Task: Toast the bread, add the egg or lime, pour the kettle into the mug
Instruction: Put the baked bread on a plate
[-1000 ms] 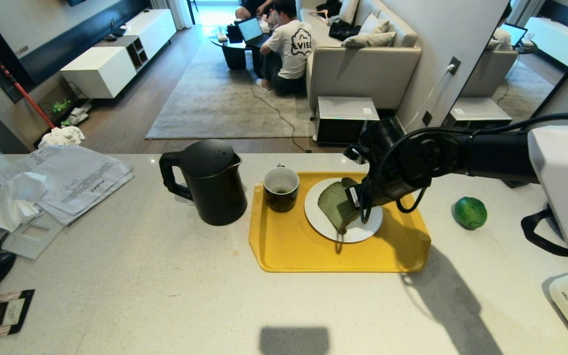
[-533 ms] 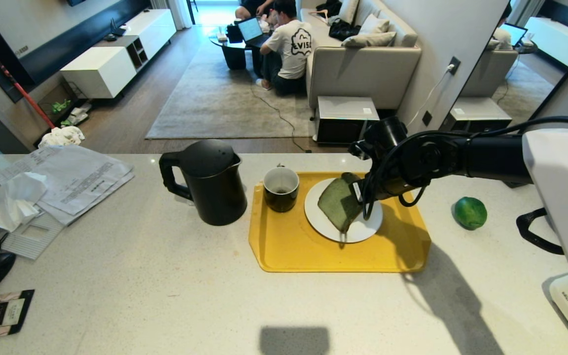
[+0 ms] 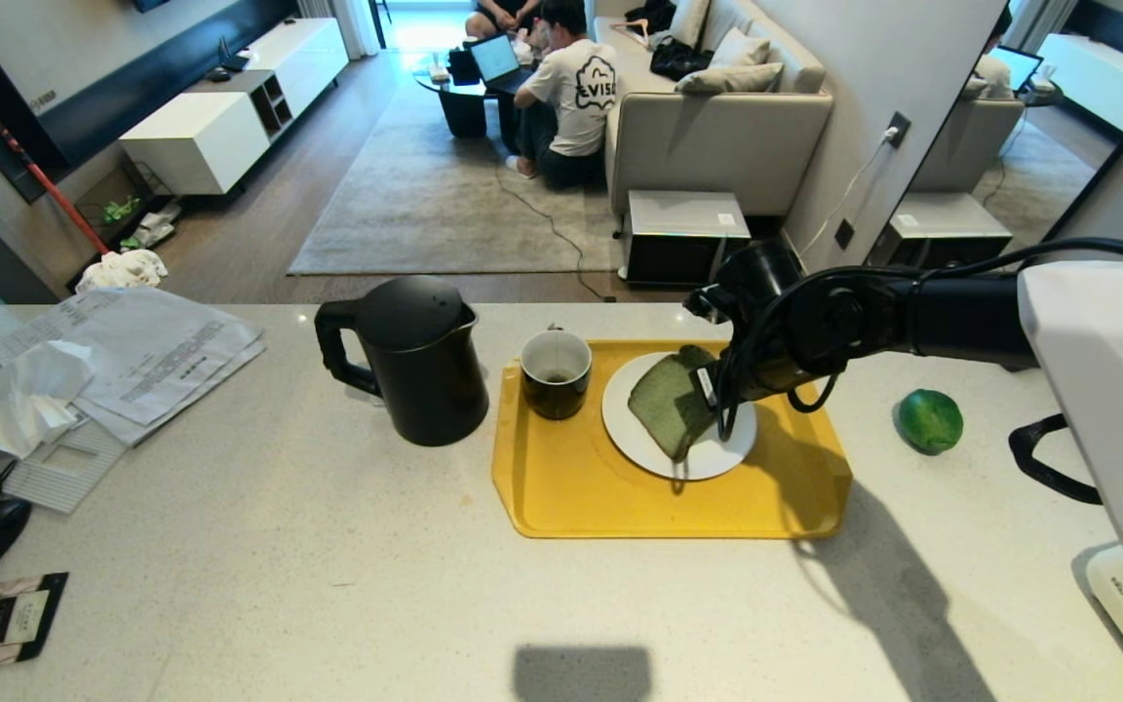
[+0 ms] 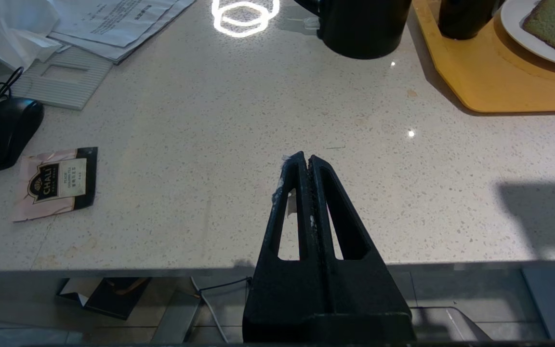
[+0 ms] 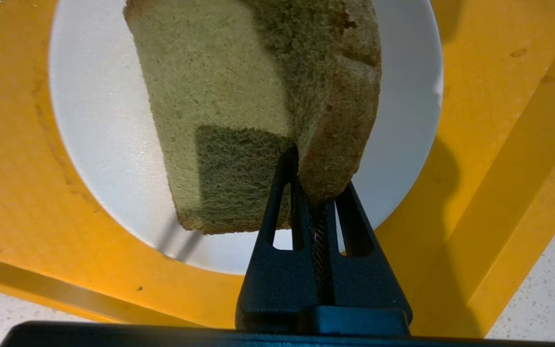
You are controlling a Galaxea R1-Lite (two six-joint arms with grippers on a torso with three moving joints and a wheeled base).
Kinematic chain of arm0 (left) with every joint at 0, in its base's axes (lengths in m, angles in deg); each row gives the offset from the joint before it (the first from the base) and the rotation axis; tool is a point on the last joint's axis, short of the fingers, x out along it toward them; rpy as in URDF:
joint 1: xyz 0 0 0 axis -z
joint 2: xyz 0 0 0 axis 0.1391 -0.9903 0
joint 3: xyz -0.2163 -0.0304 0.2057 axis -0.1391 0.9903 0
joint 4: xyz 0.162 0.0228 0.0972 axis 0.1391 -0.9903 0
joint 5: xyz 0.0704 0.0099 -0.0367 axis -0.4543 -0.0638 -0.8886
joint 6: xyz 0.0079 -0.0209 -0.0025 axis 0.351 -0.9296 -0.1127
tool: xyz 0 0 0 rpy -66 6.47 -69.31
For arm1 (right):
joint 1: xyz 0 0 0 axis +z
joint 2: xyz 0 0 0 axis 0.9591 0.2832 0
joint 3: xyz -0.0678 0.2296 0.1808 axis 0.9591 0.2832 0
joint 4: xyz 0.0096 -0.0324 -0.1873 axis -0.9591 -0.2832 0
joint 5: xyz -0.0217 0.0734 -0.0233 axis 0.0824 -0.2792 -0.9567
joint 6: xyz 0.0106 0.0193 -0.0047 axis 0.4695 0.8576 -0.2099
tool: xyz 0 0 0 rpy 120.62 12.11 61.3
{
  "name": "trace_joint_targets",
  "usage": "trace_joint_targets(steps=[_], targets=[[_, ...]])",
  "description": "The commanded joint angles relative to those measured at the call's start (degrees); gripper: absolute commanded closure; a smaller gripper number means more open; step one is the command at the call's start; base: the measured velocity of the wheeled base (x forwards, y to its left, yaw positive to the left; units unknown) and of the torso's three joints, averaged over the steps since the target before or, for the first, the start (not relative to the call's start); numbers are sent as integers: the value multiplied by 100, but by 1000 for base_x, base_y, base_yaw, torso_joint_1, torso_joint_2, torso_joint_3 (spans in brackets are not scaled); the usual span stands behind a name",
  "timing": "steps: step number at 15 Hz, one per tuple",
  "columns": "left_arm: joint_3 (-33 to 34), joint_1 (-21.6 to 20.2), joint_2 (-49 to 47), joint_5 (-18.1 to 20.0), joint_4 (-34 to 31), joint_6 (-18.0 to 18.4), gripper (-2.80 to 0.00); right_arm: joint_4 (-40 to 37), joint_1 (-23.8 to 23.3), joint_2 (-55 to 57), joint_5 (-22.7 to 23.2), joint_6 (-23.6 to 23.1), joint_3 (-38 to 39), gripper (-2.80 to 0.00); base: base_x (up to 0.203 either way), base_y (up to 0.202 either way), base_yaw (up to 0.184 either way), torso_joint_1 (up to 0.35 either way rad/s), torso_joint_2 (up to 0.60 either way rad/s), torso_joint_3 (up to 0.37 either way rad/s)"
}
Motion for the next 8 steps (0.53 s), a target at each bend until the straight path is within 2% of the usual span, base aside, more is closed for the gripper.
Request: trace_joint_targets(steps=[1, 2, 3, 8], targets=[[1, -4, -9, 0, 4, 4, 0, -18, -4, 67, -95, -19, 16, 0, 0, 0, 0, 0, 0, 0], [1, -4, -9, 0, 4, 4, 0, -18, -5, 68, -98, -19, 31, 0, 0, 0, 0, 0, 0, 0], [1, -4, -5, 0, 4, 4, 0, -18, 4, 85, -107, -19, 23, -280, 0, 0, 0, 0, 0, 0], [1, -4, -9, 0, 4, 4, 0, 243, -3, 85, -112, -32, 6, -280, 0, 0, 0, 0, 0, 0]])
